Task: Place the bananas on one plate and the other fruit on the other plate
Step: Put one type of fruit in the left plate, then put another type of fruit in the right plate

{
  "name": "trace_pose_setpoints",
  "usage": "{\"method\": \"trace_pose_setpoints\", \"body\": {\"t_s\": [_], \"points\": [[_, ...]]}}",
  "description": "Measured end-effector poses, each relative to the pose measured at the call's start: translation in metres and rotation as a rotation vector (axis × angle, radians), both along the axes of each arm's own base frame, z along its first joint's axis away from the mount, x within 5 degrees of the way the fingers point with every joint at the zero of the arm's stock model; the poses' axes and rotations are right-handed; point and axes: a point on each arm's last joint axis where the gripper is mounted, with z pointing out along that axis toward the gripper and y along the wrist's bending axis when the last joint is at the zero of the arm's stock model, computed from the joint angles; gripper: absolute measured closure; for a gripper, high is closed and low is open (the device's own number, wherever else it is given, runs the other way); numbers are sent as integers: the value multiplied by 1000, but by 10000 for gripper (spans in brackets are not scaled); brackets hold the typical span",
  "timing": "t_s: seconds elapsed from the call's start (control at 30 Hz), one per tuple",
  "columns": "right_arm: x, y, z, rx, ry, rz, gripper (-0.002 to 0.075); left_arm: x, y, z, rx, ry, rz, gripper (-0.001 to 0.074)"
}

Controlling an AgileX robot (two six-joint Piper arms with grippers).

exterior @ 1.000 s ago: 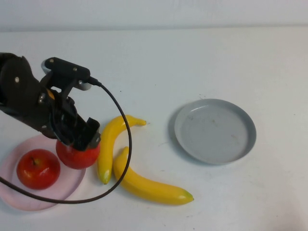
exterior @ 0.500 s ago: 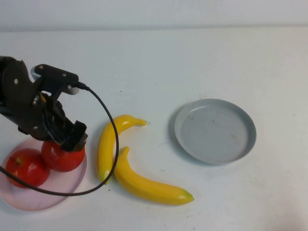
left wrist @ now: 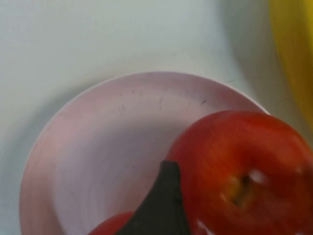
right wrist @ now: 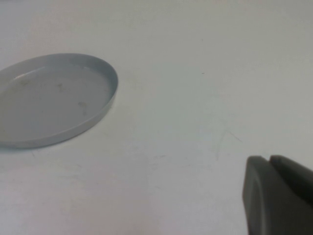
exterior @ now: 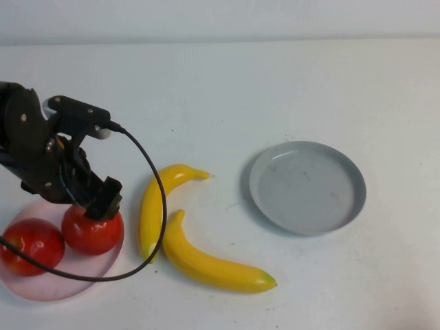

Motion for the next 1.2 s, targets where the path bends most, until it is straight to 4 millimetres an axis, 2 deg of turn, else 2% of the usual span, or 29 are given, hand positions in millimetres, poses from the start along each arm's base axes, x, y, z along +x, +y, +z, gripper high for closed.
{"method": "trace_pose_setpoints", "body": {"t_s": [0.27,0.37,0.43,0.57,0.6,0.67,0.77,0.83,0.97,1.07,1.1,1.17,1.2], "points": [[0,0,0,0,0,0,742,0,0,0,-7,2,29,84],[0,0,0,0,0,0,742,-2,1,5,-21,-11,58,125],[0,0,0,0,0,0,741,-7,2,16,-36,-44,69,232],[0,0,0,0,0,0,742,-25,8,51,-74,-156,73,565],[0,0,0,0,0,0,742,-31,10,62,-86,-192,73,624],[0,0,0,0,0,0,742,-45,14,80,-107,-258,70,685],[0,0,0,0,0,0,742,-72,22,105,-152,-394,68,720],[0,0,0,0,0,0,742,-94,28,113,-182,-478,68,729],[0,0,0,0,0,0,742,-137,39,105,-235,-579,73,734],[0,0,0,0,0,0,742,-174,50,90,-289,-695,83,734],[0,0,0,0,0,0,742,-178,51,88,-294,-708,84,734],[0,0,0,0,0,0,742,-203,59,78,-330,-788,89,735],[0,0,0,0,0,0,741,-206,60,75,-332,-791,90,735]]}}
